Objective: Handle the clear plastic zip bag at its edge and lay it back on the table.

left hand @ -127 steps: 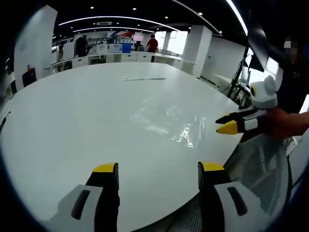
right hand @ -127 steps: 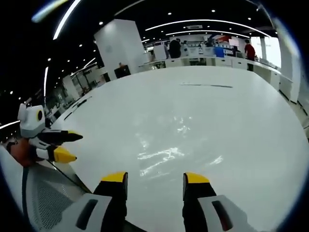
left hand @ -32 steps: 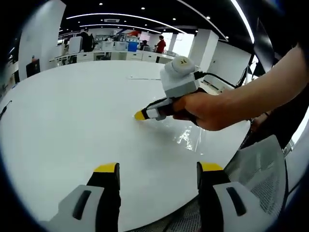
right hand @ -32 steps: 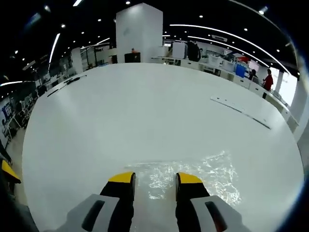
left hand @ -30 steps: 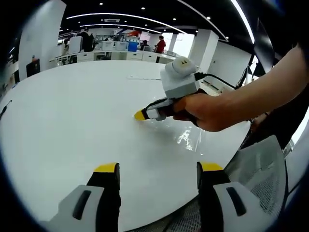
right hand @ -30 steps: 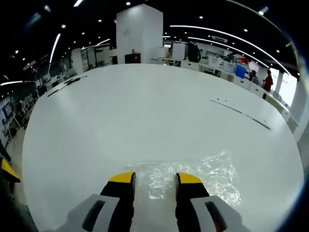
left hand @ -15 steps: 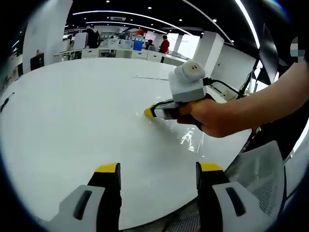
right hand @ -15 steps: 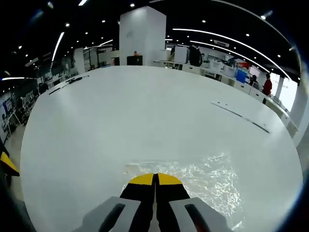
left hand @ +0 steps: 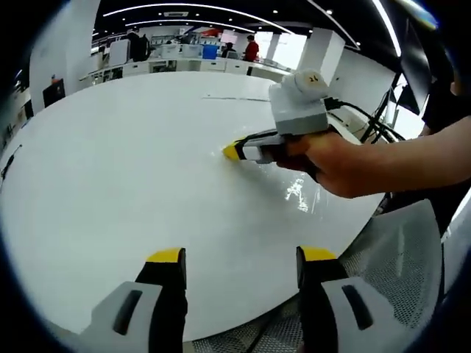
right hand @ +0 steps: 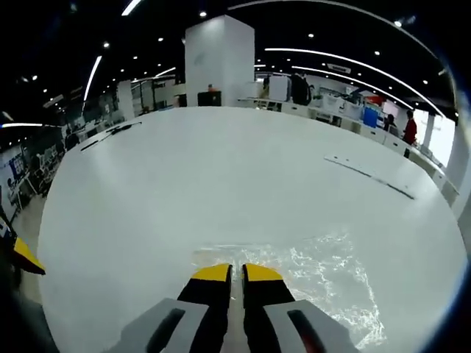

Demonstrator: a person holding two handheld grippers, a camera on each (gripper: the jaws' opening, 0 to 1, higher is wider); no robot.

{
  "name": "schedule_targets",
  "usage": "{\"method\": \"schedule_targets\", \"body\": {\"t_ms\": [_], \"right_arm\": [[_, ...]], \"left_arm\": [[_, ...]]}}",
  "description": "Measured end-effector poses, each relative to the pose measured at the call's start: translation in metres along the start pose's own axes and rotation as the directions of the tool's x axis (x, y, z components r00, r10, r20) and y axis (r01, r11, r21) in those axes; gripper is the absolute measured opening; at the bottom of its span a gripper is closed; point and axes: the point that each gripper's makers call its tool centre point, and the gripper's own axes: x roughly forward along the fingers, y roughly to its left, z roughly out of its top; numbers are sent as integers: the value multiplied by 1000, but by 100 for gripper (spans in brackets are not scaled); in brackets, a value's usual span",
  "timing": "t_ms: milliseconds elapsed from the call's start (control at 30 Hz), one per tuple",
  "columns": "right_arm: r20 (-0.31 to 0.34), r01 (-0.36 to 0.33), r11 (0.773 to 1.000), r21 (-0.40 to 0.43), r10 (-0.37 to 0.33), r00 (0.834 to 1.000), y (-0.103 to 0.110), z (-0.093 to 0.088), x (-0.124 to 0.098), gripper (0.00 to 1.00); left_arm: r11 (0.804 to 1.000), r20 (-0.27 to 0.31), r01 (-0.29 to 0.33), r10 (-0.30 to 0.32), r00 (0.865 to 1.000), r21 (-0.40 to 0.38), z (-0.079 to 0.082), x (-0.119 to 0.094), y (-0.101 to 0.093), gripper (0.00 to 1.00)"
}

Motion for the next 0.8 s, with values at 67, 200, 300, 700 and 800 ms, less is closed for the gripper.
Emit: {"method": "schedule_targets", "body": {"t_ms": [67, 200, 300, 700, 800], "right_arm": [[5, -3, 1000, 12, 3, 1000, 2, -1, 0, 23], [21, -35, 999, 30, 34, 999, 11, -1, 3, 34], [35, -39, 998, 44, 37, 999, 12, 1, 8, 39], [41, -8, 1000, -24, 9, 999, 6, 2, 15, 41], [45, -2, 997, -78, 6, 999, 7, 2, 14, 40]], "left_arm": [[1000, -11, -4, 4, 1000, 10, -2, 1, 0, 60], [999, -32, -8, 9, 999, 42, -4, 3, -1, 60], [999, -37, -5, 7, 999, 51, -5, 3, 0, 60], [998, -51, 7, -4, 999, 61, -8, 4, -5, 60], [998, -54, 10, -7, 998, 65, -8, 4, -7, 60]]}}
